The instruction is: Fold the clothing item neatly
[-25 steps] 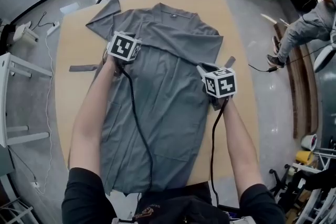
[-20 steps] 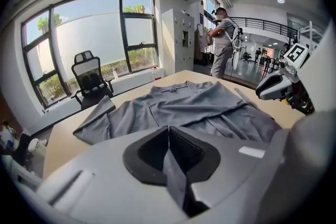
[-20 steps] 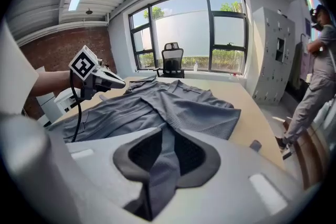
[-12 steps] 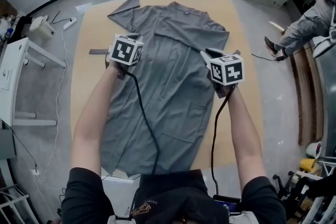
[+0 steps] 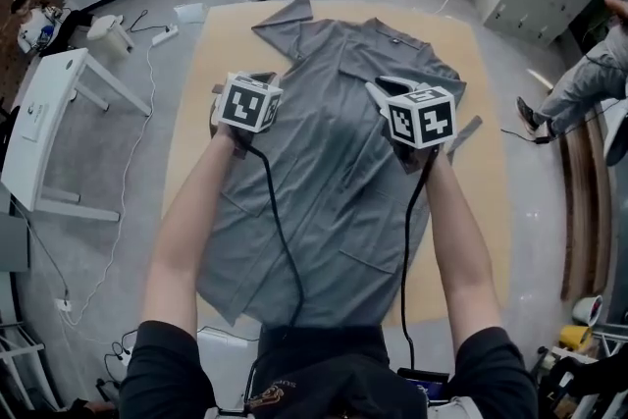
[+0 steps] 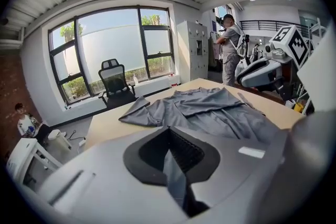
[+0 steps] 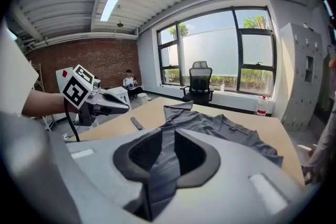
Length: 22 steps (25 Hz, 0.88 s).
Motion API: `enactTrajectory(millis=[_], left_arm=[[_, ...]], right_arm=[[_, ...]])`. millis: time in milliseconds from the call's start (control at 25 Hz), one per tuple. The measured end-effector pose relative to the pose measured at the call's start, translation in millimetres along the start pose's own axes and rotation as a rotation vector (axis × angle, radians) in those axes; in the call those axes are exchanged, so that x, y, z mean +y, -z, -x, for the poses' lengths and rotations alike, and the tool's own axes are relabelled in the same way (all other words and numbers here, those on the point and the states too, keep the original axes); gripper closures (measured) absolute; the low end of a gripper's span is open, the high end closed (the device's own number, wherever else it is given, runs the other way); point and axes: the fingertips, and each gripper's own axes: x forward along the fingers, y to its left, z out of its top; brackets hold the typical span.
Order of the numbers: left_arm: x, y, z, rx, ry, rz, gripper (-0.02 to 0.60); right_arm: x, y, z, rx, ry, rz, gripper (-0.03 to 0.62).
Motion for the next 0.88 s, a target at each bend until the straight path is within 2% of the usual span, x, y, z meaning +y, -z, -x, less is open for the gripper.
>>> enactTrajectory(millis=[200,400,640,880], left_arm=[[41.7,17.0,-9.7,-0.026,0.045,0.016,0.574],[85.5,37.1,-38.0,-0.015,0.085,0.018,0.574],[111.9,45.4,-67.1,0.001,0.104,0.057,0.574],[118.9,49.9,-98.1,0.023,0.128,0.078,0.574]], right_arm=[[31.7,-24.8,-58.3,0.037,-0.010,-0.009,0.517],[48.1,-49.2,-112.9,0.056,0.006,-0.016,0.517],[38.8,-65.4,-169.1,0.047,0.001,-0.049,0.517],[6.4,-63.3,-240.8,0.061,-0.008,-0.062,0.517]])
